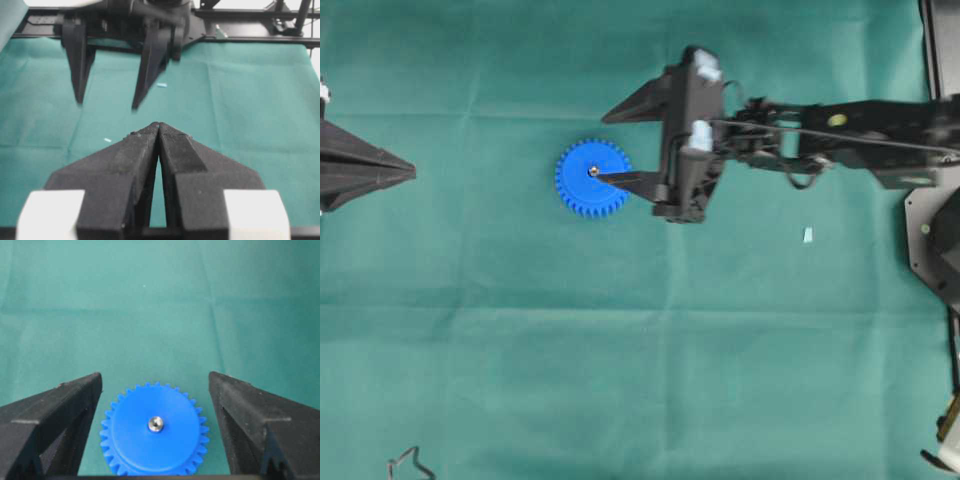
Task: Insert the shaft into the center hole of the gear.
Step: 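Open the right gripper and withdraw it from the inserted shaft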
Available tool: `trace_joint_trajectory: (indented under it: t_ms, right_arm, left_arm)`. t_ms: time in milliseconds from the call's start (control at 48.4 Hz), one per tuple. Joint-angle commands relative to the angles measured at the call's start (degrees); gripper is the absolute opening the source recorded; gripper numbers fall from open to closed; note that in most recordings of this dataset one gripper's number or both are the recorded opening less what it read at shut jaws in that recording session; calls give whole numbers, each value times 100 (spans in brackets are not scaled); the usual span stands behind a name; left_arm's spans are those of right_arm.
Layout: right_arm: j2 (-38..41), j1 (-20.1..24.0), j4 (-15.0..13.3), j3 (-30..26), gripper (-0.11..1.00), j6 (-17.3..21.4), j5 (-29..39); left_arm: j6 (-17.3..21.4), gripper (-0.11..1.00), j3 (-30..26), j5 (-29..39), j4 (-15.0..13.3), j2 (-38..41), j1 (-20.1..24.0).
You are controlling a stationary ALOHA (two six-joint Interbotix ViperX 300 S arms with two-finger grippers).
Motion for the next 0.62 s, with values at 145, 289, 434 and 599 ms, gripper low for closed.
trace_joint_trajectory:
  t_ms: [145,289,434,599]
  right_arm:
    - [-1107,9,-18,492,86,-9,-26]
    - [-1679,9,-18,967,86,-9,-79]
    - [-2373,18,-18,1415,86,-9,-53]
    - [-3129,18,-26,1846,86,-26,-18]
  left_arm:
    - [-9,0,-141,-35,26,18,0]
    - [-9,0,-141,-35,26,9,0]
    - [-9,0,-141,-35,18,9,0]
    - [-9,0,-141,-35,18,0,0]
